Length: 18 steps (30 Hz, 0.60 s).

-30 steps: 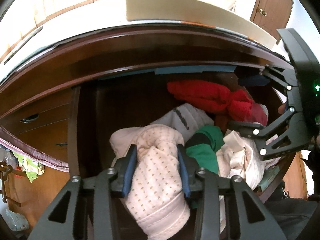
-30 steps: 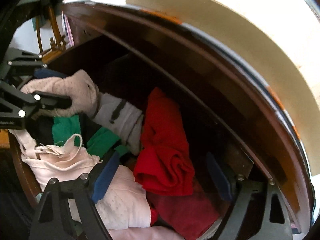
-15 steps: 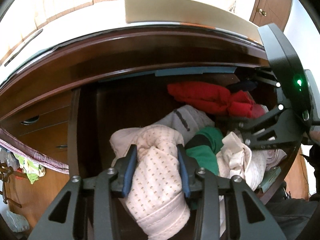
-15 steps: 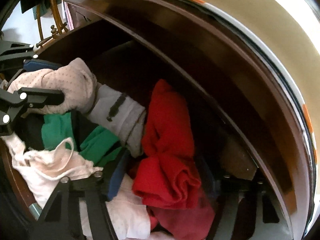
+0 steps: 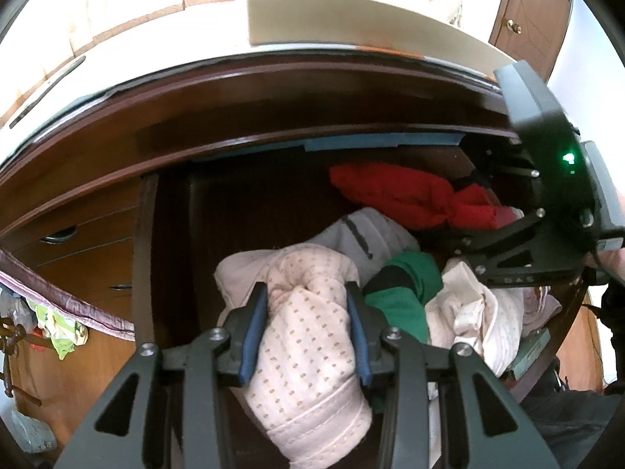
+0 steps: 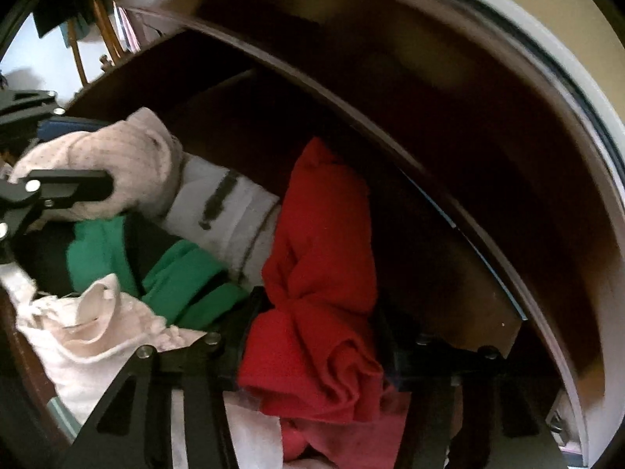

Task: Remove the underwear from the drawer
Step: 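Grasp the pink dotted garment with left tool while right tool grasps red garment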

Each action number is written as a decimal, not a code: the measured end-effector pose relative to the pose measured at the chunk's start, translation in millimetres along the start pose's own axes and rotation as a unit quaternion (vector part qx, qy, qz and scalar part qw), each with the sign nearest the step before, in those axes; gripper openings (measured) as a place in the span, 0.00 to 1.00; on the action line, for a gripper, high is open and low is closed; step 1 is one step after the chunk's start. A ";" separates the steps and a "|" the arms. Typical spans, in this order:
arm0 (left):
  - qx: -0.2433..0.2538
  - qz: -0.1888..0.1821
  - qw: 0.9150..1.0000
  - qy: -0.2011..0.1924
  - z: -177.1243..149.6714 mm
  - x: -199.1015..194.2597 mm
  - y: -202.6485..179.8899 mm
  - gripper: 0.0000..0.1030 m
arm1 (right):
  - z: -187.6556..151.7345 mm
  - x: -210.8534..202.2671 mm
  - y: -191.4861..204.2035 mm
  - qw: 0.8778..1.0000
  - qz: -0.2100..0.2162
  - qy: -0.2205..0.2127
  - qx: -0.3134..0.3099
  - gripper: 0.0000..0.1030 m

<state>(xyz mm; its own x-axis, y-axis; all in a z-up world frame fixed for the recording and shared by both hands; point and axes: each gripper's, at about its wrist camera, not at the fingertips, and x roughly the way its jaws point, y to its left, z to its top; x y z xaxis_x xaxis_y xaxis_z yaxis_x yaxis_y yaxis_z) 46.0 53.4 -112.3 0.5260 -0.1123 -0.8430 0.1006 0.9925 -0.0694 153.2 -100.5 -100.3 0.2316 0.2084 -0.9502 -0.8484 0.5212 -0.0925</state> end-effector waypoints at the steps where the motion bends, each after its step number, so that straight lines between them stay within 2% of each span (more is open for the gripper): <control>1: 0.000 0.001 1.000 -0.001 -0.2 0.1 -0.1 0.36 | -0.7 -2.8 -0.9 1.000 0.004 -0.005 0.000 0.49; 18: -0.018 0.004 0.998 -0.060 4.6 -26.0 6.2 0.33 | -30.6 -54.3 -2.5 0.992 0.017 -0.122 0.014 0.46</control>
<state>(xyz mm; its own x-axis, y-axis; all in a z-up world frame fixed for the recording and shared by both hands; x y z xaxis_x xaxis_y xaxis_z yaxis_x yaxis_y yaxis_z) 36.8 62.2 -88.4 0.6239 -0.1073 -0.7741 0.0666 0.9942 -0.0841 128.2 -138.4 -57.5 0.3147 0.4179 -0.8522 -0.8447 0.5329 -0.0506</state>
